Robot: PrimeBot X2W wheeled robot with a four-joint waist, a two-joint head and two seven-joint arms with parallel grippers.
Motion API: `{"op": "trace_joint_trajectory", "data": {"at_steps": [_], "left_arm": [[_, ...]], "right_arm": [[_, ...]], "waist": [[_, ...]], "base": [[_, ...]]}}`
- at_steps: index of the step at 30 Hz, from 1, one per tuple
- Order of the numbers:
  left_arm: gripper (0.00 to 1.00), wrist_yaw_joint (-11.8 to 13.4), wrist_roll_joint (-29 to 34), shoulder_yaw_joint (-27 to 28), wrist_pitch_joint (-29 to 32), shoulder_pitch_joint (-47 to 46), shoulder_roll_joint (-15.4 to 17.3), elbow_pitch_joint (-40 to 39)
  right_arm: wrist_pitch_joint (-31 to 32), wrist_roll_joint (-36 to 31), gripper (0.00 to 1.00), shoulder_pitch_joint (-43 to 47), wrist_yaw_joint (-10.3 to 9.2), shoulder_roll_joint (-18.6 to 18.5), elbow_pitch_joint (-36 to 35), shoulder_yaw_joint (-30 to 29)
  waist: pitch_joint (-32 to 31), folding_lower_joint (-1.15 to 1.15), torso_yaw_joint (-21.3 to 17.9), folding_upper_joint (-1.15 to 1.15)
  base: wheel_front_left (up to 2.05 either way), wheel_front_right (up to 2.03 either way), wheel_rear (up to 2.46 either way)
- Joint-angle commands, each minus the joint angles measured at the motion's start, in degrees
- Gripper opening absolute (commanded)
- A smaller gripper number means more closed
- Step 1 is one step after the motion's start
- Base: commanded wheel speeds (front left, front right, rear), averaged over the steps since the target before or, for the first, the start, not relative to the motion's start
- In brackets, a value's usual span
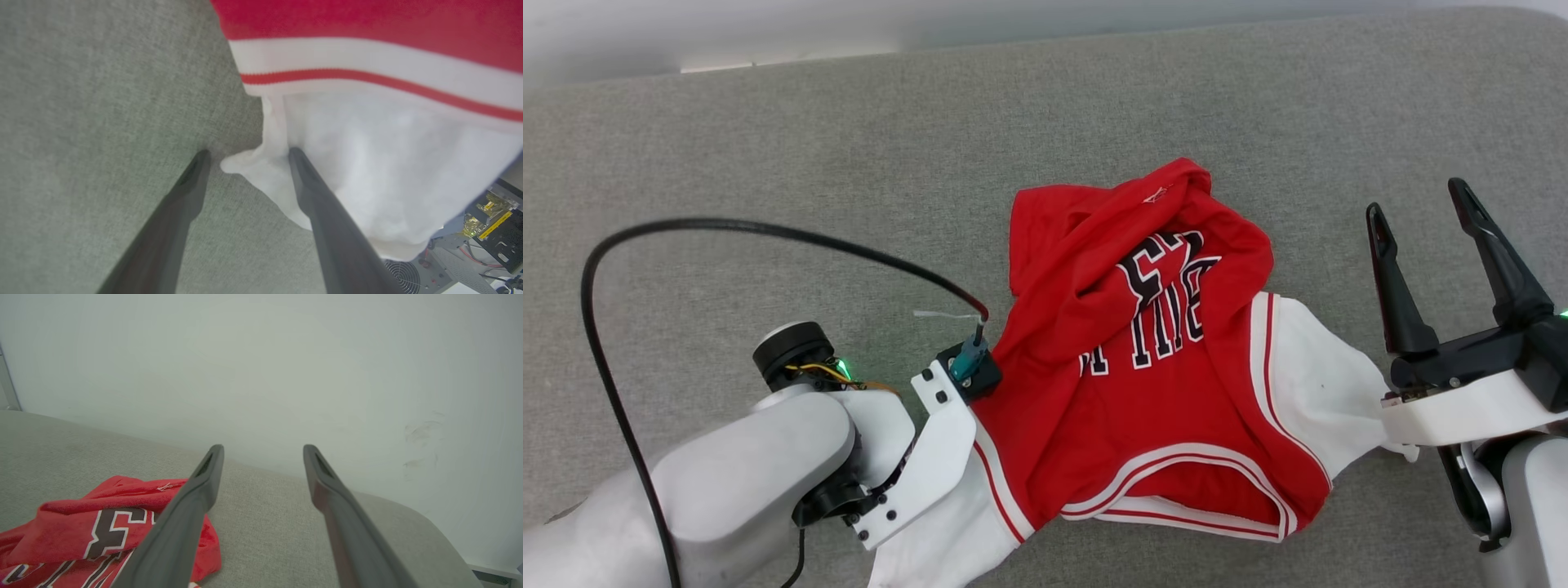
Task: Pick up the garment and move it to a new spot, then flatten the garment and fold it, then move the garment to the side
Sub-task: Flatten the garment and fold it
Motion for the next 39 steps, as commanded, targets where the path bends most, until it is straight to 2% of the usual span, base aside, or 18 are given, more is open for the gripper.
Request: {"op": "trace_joint_trajectory", "data": {"at_steps": [1, 2, 3, 6, 9, 16, 22, 23, 24, 25, 29, 33, 39], "left_arm": [[1.00, -0.16, 0.55, -1.30, 0.90, 3.27, -0.50, -0.20], [0.61, -0.17, 1.16, -1.40, 0.95, 3.63, -0.45, -0.50], [0.00, -0.16, 1.37, -1.41, 0.38, 3.72, -0.37, -0.55], [0.00, -0.15, 1.41, -1.07, -2.82, 0.64, 0.55, 0.27], [0.00, 0.01, 2.02, -0.47, -6.78, -4.37, 2.92, 2.37], [0.00, -0.02, 6.05, -0.56, -11.10, -10.61, 6.28, 9.47], [0.00, -0.02, 7.52, -0.58, -16.73, -9.95, 3.53, 20.86], [0.00, -0.02, 7.52, -0.58, -16.73, -9.95, 3.53, 20.86], [0.25, -0.02, 7.11, -0.55, -18.84, -8.97, 2.30, 23.69], [1.00, -0.03, 5.78, -0.60, -20.73, -7.47, 0.86, 26.98], [1.00, -0.03, 3.62, -0.61, -22.80, -7.47, -0.26, 29.07], [1.00, -0.03, -3.75, -0.04, -23.46, -8.69, -0.50, 29.73], [1.00, -0.03, -18.45, 1.29, -13.05, -10.02, 1.31, 25.10]], "right_arm": [[-0.54, -0.10, 1.00, -0.88, -0.04, 0.24, 0.59, 0.09], [-0.69, -0.02, 1.00, -1.04, -0.04, 0.23, 0.72, 0.12], [-0.74, 0.05, 1.00, -1.10, -0.04, 0.18, 0.93, 0.08], [-1.14, 0.32, 1.00, -0.98, -0.04, -0.09, 1.71, -0.21], [-1.42, 0.63, 1.00, -0.45, -0.04, -0.39, 1.91, -0.63], [-1.68, 1.22, 1.00, -0.50, -0.04, -0.80, 2.06, -0.78], [-1.95, 1.42, 1.00, -1.50, -0.04, -0.35, 3.35, 0.11], [-1.95, 1.42, 1.00, -1.50, -0.04, -0.35, 3.35, 0.11], [-2.03, 1.48, 1.00, -1.54, -0.04, -0.22, 3.87, 0.51], [-2.15, 1.59, 1.00, -0.89, -0.04, -0.29, 4.71, 0.54], [-2.12, 1.82, 1.00, 0.26, -0.04, -0.38, 5.39, 0.43], [-2.01, 1.94, 1.00, 1.72, -0.04, -0.58, 5.59, -0.31], [-1.01, 2.08, 1.00, 3.29, -0.04, -1.05, 4.44, -1.22]], "waist": [[0.47, 0.00, -0.39, 0.00], [0.52, 0.00, -0.43, 0.00], [0.51, 0.00, -0.41, 0.00], [0.01, 0.00, -0.17, 0.00], [-0.75, 0.00, -0.02, 0.00], [-1.07, 0.00, -0.85, 0.00], [0.16, 0.00, -2.66, 0.00], [0.16, 0.00, -2.66, 0.00], [0.08, 0.00, -3.02, 0.00], [-1.11, 0.00, -2.98, 0.00], [-2.94, 0.00, -2.29, 0.00], [-5.12, 0.00, -0.93, 0.00], [-6.42, 0.00, 0.84, 0.00]], "base": [[0.00, 0.00, 0.00], [0.00, 0.00, 0.00], [0.00, 0.00, 0.00], [0.00, 0.00, 0.00], [0.00, 0.00, 0.00], [0.00, 0.00, 0.00], [0.00, 0.00, 0.00], [0.00, 0.00, 0.00], [0.00, 0.00, 0.00], [0.00, 0.00, 0.00], [0.00, 0.00, 0.00], [0.00, 0.00, 0.00], [0.00, 0.00, 0.00]]}}
